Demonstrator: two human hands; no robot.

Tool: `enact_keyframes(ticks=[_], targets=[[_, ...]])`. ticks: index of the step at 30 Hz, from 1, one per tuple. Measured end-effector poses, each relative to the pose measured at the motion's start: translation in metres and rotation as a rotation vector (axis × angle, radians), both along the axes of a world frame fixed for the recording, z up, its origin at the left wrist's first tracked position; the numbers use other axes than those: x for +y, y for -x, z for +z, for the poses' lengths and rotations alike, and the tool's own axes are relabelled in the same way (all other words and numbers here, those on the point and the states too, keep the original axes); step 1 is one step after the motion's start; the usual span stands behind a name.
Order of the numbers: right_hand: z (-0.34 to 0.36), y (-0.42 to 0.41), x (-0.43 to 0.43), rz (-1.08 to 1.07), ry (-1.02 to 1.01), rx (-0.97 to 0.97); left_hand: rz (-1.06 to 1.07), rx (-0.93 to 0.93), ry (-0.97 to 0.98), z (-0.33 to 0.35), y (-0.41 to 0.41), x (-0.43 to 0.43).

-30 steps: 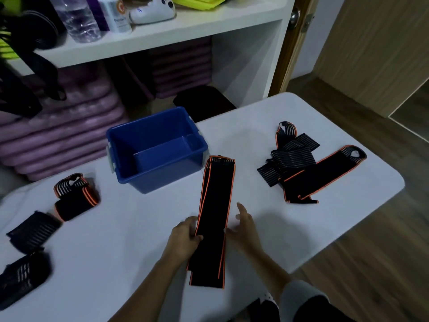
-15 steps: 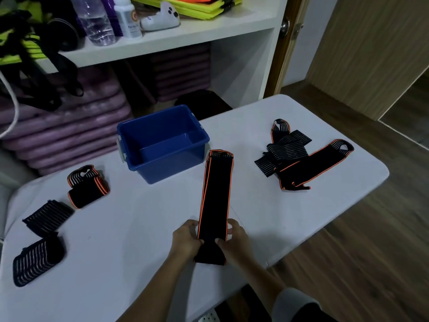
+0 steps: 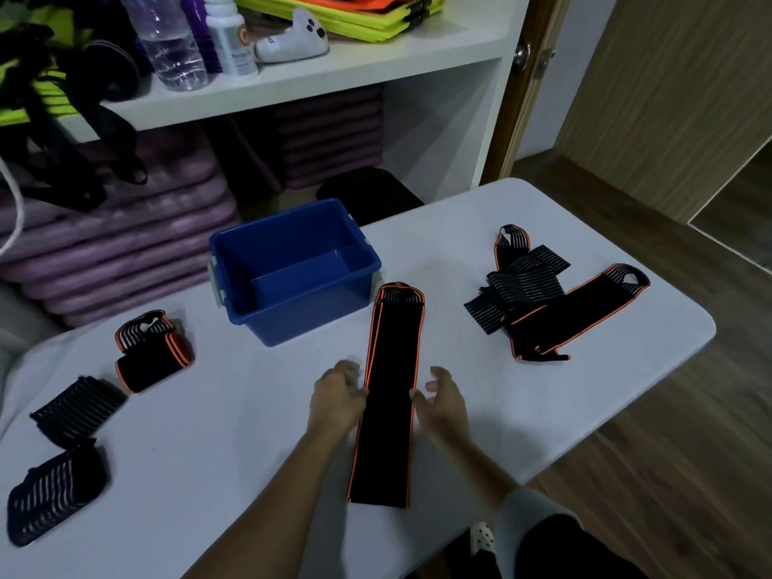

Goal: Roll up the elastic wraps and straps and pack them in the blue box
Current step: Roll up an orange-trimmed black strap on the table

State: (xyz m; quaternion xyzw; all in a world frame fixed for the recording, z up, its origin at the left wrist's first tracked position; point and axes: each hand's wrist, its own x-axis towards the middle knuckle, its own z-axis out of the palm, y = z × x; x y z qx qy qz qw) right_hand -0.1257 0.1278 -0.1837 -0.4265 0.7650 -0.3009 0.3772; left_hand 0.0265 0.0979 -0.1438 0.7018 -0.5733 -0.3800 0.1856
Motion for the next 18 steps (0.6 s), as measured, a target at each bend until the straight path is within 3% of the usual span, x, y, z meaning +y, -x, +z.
enact_keyframes(ticks=[11,18], targets=[[-0.016,0.037,-0.142,-0.115,0.062,-0.214,0.211,0.152,-0.023,-0.014,0.058,-0.131],[-0.017,0.03,-0.155,-0.204,0.322,-0.405,0.329,0.203,0.084,-0.025,0.06,-0.14]])
